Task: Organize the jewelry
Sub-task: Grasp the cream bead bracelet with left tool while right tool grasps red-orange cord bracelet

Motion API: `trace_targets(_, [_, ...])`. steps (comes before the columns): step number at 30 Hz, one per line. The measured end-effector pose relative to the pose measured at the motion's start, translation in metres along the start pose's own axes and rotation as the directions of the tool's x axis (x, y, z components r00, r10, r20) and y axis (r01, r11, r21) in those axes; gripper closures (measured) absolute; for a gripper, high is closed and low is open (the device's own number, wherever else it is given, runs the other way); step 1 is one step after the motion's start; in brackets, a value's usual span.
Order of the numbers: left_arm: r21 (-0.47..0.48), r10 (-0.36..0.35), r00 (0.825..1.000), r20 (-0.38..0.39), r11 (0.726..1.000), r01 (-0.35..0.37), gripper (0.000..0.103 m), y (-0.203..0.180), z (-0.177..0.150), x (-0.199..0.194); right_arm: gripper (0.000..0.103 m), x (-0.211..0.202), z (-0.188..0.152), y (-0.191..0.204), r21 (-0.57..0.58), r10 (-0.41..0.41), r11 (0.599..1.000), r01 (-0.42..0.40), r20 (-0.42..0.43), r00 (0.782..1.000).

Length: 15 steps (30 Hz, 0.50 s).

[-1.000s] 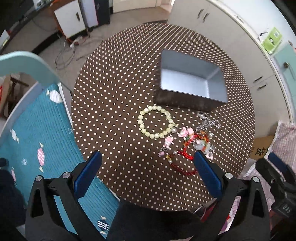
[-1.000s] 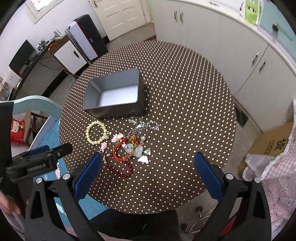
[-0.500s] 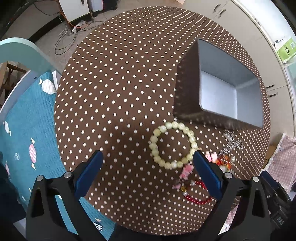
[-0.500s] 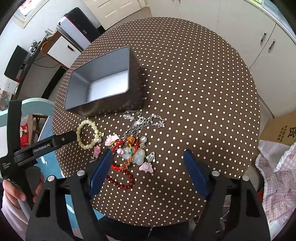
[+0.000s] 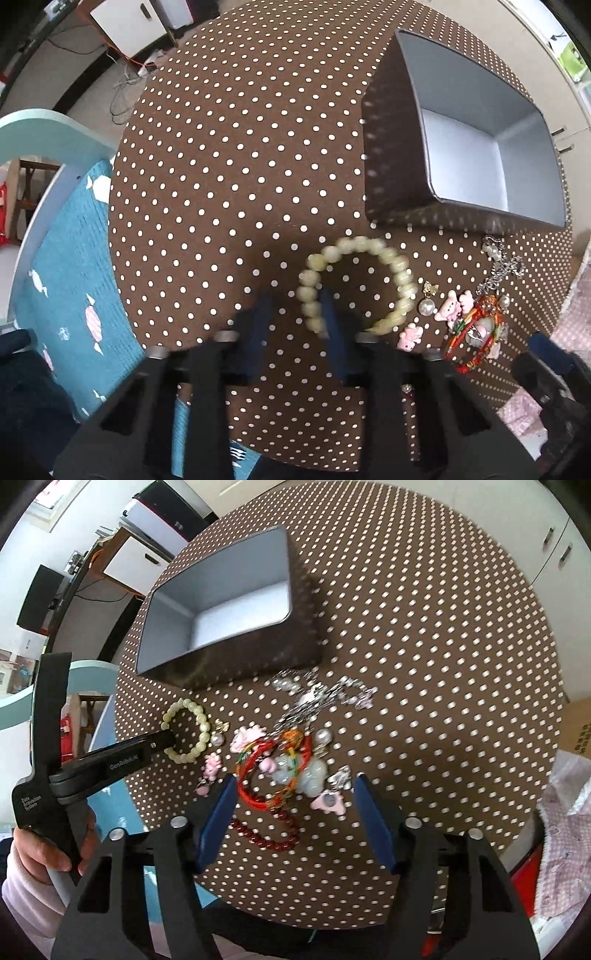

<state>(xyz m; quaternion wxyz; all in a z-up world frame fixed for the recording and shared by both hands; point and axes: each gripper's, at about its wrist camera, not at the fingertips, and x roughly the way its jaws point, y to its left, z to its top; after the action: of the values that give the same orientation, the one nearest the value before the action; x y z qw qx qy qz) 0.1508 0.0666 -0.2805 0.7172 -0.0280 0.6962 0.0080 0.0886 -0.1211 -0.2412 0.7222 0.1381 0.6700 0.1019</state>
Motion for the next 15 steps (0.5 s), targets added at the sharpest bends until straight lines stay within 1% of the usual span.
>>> trace_targets(1, [-0.020,-0.021,1.000,-0.014,1.000,0.021,0.093,0.011,0.002,0.000,0.051,0.003,-0.001,0.000,0.003,0.008,1.000,-0.008,-0.009,1.000])
trace_targets(2, [-0.033,-0.035,0.999,-0.022,0.999,0.034,0.093,0.015,0.002,-0.001,0.057,0.006,-0.001,0.001,0.005,0.012,1.000,-0.012,-0.022,1.000])
trace_targets(3, [-0.046,-0.047,0.999,-0.028,0.998,0.046,0.093,0.020,0.003,-0.001,0.060,0.008,-0.001,0.002,0.008,0.014,1.000,-0.014,-0.032,0.999])
trace_targets(5, [-0.056,-0.050,0.998,-0.025,0.997,0.049,0.094,0.027,0.002,-0.001,0.072,0.013,-0.002,0.002,0.019,0.028,0.999,-0.027,-0.056,0.998])
trace_targets(7, [-0.062,-0.062,0.998,-0.018,0.996,0.061,0.094,0.032,0.001,-0.006,0.075,0.016,-0.004,0.003,0.020,0.033,0.999,-0.032,-0.068,0.997])
trace_targets(9, [-0.066,-0.087,0.996,-0.009,0.994,0.086,0.094,0.037,0.000,-0.013,0.076,0.021,-0.005,0.004,0.016,0.019,1.000,-0.017,-0.081,0.997])
trace_targets(10, [-0.065,-0.091,0.996,-0.003,0.994,0.090,0.094,0.033,-0.009,-0.013,0.077,0.024,-0.006,0.004,0.021,0.019,1.000,-0.017,-0.088,0.996])
trace_targets(12, [-0.054,-0.096,0.995,0.005,0.994,0.096,0.094,0.034,-0.011,-0.017,0.079,0.028,-0.005,0.003,0.037,0.026,0.999,-0.023,-0.097,0.995])
trace_targets(15, [-0.045,-0.119,0.993,0.009,0.992,0.119,0.094,0.033,-0.017,-0.022,0.083,0.037,-0.006,0.007,0.052,0.008,0.999,-0.002,-0.106,0.994])
